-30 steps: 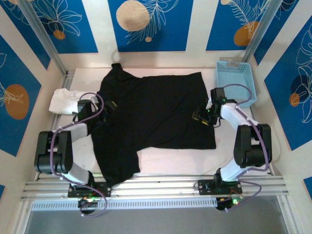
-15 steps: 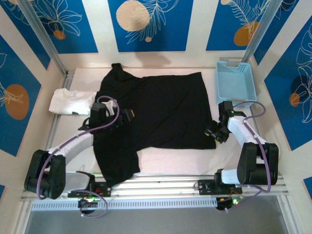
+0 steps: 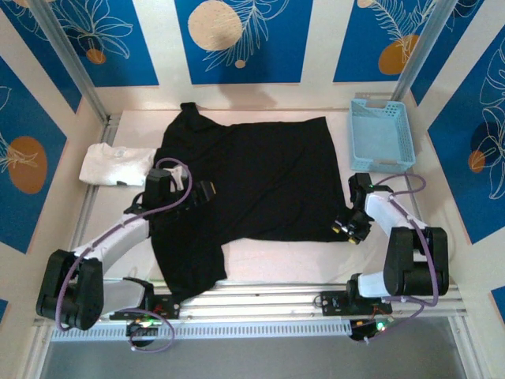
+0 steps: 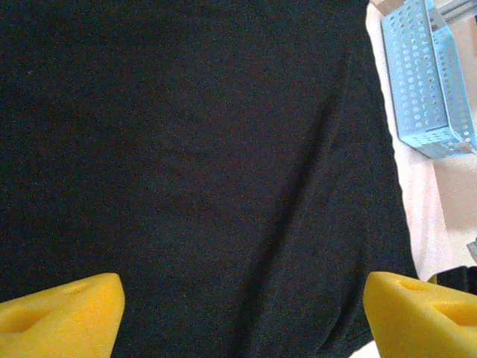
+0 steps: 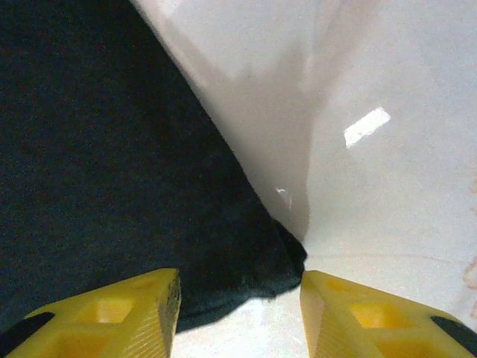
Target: Fold the inside-out t-shirt
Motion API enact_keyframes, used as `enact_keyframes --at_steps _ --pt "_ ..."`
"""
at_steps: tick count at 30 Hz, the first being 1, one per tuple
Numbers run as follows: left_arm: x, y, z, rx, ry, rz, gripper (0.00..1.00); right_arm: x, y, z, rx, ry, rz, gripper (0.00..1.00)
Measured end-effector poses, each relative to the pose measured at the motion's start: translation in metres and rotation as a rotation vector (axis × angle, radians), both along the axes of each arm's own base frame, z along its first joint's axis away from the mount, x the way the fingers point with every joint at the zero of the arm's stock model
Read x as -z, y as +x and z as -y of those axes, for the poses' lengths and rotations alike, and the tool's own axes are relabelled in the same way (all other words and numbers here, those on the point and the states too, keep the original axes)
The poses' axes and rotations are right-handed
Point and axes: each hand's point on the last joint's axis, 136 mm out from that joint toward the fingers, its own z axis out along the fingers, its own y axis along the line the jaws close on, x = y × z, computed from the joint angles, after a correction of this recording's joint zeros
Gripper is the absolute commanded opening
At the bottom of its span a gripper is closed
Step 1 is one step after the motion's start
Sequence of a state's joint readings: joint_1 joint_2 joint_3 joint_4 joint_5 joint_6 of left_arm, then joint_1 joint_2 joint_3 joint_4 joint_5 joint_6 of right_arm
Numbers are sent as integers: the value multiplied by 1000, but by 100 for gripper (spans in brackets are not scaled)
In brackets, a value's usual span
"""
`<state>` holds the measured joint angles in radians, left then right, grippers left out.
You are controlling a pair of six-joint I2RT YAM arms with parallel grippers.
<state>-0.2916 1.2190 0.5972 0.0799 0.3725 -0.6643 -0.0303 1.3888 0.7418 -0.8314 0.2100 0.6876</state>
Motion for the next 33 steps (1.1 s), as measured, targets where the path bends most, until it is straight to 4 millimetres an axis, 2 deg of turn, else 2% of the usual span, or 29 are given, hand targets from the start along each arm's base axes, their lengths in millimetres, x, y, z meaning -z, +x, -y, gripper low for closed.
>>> enact_keyframes --at_steps 6,10,14,15,17,22,27,31,33 --pt "-4 -11 -3 5 31 0 83 14 2 -2 0 13 -24 41" --pt "-7 -26 -4 16 62 -10 83 16 2 -4 5 28 -27 35" --pt "-6 -45 -7 20 121 -28 82 15 5 -6 9 44 -11 13" --pt "-4 -49 -9 20 138 -37 81 14 7 -8 4 51 1 9" --pt "3 -61 -13 21 188 -67 78 13 10 -10 0 64 27 5" --pt "23 -92 -24 24 310 -159 71 11 19 -16 -16 91 88 1" --pt "48 -123 -38 -5 389 -299 55 8 30 -23 -35 128 154 0" --pt "68 -151 -52 -66 412 -443 48 4 36 -30 -50 166 207 0" --pt "72 -163 -58 -97 420 -506 48 2 39 -33 -54 187 228 0"
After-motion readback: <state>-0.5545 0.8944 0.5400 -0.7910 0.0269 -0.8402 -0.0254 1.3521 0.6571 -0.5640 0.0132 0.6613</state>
